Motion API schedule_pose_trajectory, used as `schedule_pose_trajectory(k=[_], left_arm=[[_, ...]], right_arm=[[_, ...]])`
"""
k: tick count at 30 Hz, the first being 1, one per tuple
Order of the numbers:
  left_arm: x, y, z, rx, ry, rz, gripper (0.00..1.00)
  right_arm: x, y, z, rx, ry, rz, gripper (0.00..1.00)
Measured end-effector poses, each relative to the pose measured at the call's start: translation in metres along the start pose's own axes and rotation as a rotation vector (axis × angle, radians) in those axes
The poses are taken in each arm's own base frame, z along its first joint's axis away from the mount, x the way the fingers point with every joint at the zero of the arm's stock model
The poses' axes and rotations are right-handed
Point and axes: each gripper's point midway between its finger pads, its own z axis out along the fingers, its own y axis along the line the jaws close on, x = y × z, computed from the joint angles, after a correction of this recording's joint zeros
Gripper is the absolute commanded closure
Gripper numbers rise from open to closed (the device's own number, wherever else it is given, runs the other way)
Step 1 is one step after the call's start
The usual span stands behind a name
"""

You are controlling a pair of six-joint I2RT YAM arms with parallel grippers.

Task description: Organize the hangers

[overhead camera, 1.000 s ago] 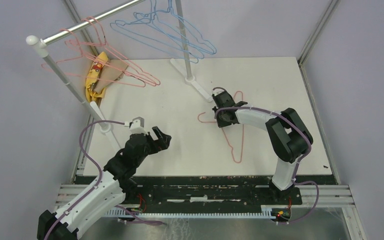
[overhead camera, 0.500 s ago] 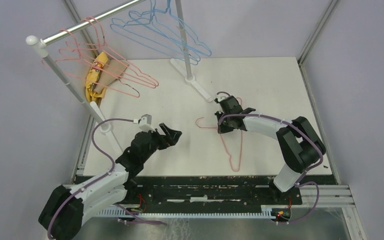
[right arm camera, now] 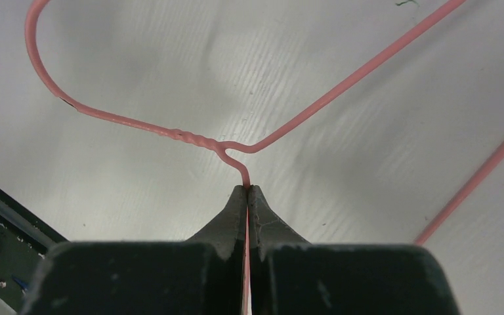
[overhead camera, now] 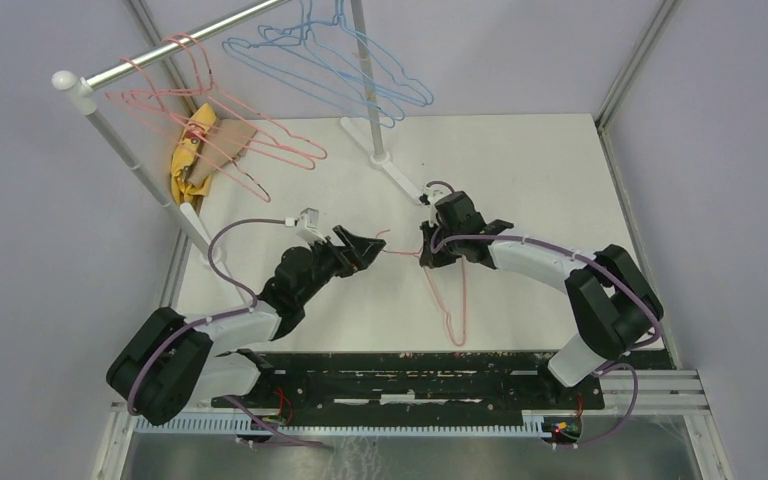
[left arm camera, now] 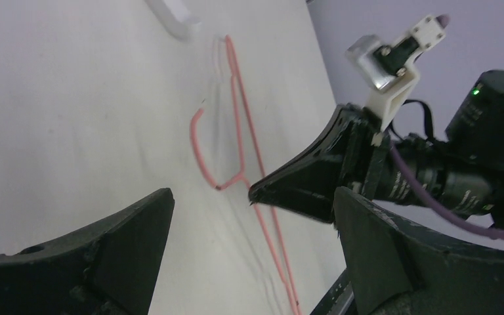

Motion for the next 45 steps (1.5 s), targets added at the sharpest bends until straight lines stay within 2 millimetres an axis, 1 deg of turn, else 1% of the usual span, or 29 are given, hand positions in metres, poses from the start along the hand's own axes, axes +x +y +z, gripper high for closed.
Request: schedule_pose_trajectory(k=[2, 5, 7, 10, 14, 20, 29, 31, 33, 34, 35, 36, 37, 39, 41, 45], left_arm=[[-0.010, -0.014, 0.006, 0.039, -0.027, 0.000, 0.03], [-0.017, -0.023, 0.013, 0.064, -0.045, 0.001, 0.04], [-0.017, -0.022, 0.017, 0.063, -0.043, 0.001, 0.05], [-0.009, -0.014, 0.021, 0.044, -0.021, -0.005, 0.05], [-0.003, -0.009, 0.023, 0.036, -0.003, -0.011, 0.06], [-0.003, -0.013, 0.019, 0.049, 0.004, -0.013, 0.06], [-0.030, -0.047, -0.003, 0.116, -0.058, -0.006, 0.04], [-0.035, -0.048, -0.006, 0.108, -0.071, 0.000, 0.03], [-0.036, -0.045, -0.009, 0.087, -0.077, 0.011, 0.03], [-0.036, -0.041, -0.010, 0.069, -0.078, 0.016, 0.03], [-0.036, -0.038, -0.011, 0.054, -0.077, 0.022, 0.03], [-0.036, -0.035, -0.012, 0.039, -0.076, 0.025, 0.03], [-0.035, -0.032, -0.013, 0.025, -0.077, 0.027, 0.03], [-0.035, -0.029, -0.015, 0.010, -0.076, 0.027, 0.03], [-0.032, -0.023, -0.016, -0.006, -0.074, 0.027, 0.03], [-0.025, -0.011, -0.018, -0.047, -0.056, 0.027, 0.03]], right_arm=[[0.003, 0.007, 0.001, -0.013, 0.007, -0.013, 0.99], [0.007, 0.018, 0.002, -0.034, 0.015, -0.033, 0.99], [0.010, 0.025, 0.002, -0.047, 0.021, -0.046, 0.99], [0.011, 0.034, 0.002, -0.062, 0.023, -0.060, 0.99], [0.011, 0.042, 0.001, -0.075, 0.021, -0.074, 0.99], [0.008, 0.042, 0.001, -0.070, 0.013, -0.077, 0.99], [0.010, 0.037, 0.006, -0.046, 0.021, -0.075, 0.99], [0.010, 0.037, 0.006, -0.044, 0.021, -0.076, 0.99], [0.008, 0.036, 0.005, -0.037, 0.019, -0.080, 0.99], [0.008, 0.036, 0.005, -0.035, 0.019, -0.083, 0.93], [0.006, 0.036, 0.005, -0.033, 0.020, -0.087, 0.85], [0.004, 0.036, 0.005, -0.029, 0.021, -0.089, 0.79], [0.003, 0.036, 0.007, -0.025, 0.024, -0.095, 0.76], [0.001, 0.037, 0.012, -0.015, 0.034, -0.109, 0.72], [0.004, 0.036, 0.018, 0.008, 0.050, -0.129, 0.71], [0.021, 0.041, 0.031, 0.047, 0.111, -0.187, 0.70]])
